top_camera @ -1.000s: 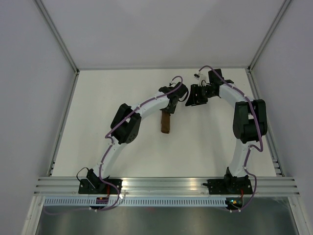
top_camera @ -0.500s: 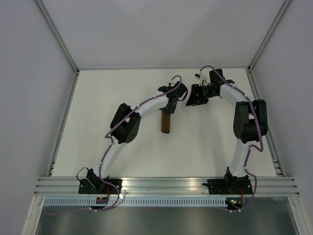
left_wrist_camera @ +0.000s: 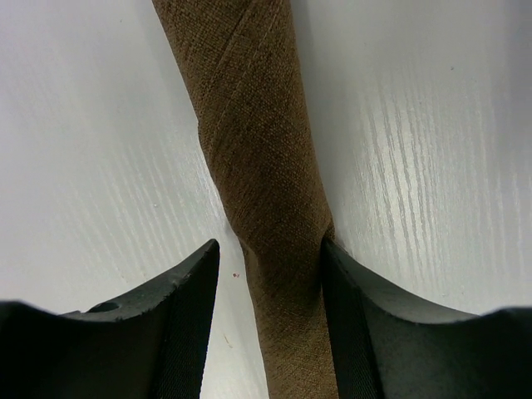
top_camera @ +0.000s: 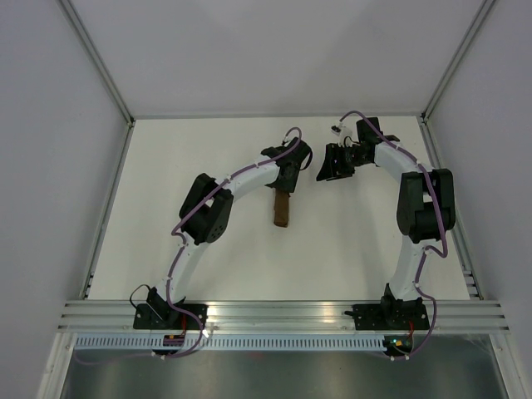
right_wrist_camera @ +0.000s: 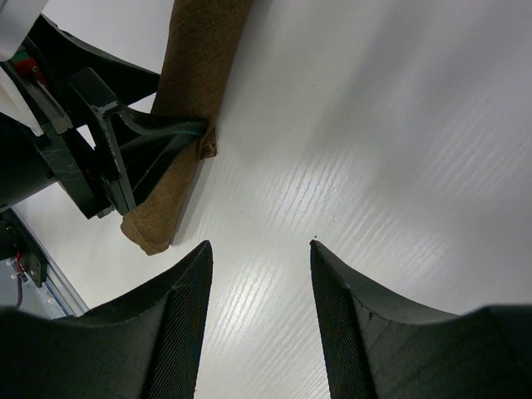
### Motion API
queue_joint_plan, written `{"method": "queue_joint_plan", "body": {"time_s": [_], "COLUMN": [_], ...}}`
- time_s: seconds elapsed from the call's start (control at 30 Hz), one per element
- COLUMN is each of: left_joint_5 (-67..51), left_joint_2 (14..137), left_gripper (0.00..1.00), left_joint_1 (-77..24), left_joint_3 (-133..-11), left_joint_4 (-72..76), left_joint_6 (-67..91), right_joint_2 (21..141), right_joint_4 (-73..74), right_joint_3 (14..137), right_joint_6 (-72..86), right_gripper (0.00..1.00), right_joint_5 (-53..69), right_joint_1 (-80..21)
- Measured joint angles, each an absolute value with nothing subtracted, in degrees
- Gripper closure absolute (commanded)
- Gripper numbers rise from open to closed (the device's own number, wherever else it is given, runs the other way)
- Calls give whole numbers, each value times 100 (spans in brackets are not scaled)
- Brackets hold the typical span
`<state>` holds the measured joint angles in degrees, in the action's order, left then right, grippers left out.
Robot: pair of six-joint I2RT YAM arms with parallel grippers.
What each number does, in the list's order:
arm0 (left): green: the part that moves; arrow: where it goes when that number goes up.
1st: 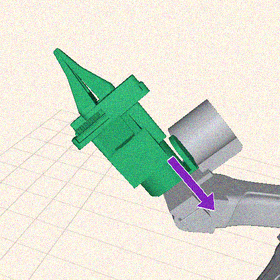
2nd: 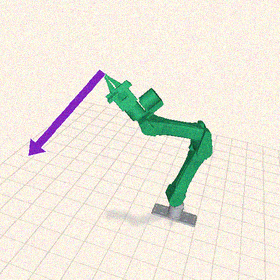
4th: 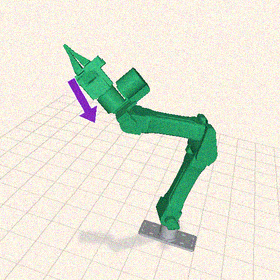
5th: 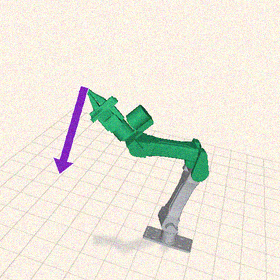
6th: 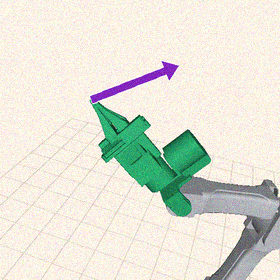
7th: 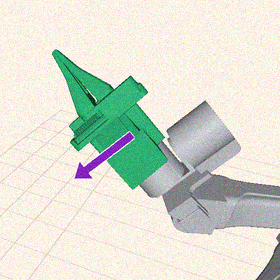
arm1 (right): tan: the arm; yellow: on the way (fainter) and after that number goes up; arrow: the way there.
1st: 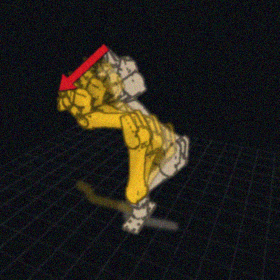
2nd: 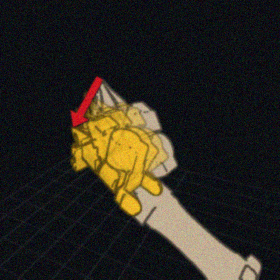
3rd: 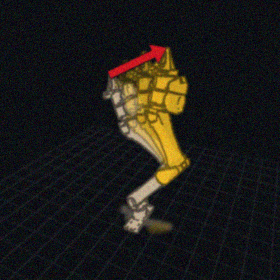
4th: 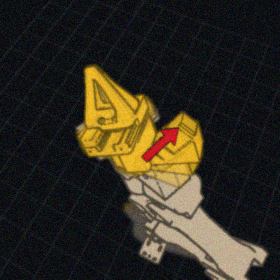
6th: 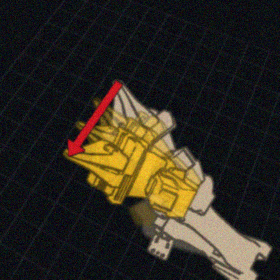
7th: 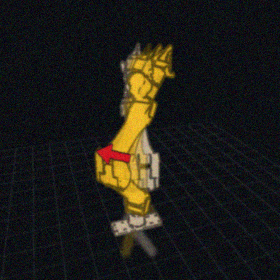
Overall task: Fold the napkin, place the utensils inside, and roll it up
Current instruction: Roll the napkin with the utensil
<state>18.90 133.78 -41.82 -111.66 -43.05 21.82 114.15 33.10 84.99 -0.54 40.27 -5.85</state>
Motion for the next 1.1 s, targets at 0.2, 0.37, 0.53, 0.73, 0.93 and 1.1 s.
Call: {"method": "queue_joint_plan", "body": {"time_s": [0.2,0.37,0.53,0.73,0.93,1.1], "left_joint_5": [1754,1693,1634,1632,1632,1612], "left_joint_2": [13323,13279,13222,13128,13091,12960], "left_gripper": [42,41,41,41,41,41], "left_joint_1": [-4171,-4160,-4147,-4108,-4073,-4058], "left_joint_3": [-11056,-11002,-10973,-10965,-10962,-10833], "left_joint_4": [-4143,-4075,-4003,-3972,-3905,-3863], "left_joint_6": [2180,2180,2182,2180,2182,2182], "right_joint_2": [11415,11415,11417,11437,11439,11439], "right_joint_4": [3345,3350,3361,3391,3398,3433], "right_joint_3": [8499,8499,8499,8501,8501,8501], "right_joint_6": [-91,-113,-132,-134,-137,-163], "right_gripper": [43,43,43,43,43,43], "right_joint_5": [4049,4062,4071,4091,4093,4088], "right_joint_1": [-578,-578,-578,-578,-578,-578]}}
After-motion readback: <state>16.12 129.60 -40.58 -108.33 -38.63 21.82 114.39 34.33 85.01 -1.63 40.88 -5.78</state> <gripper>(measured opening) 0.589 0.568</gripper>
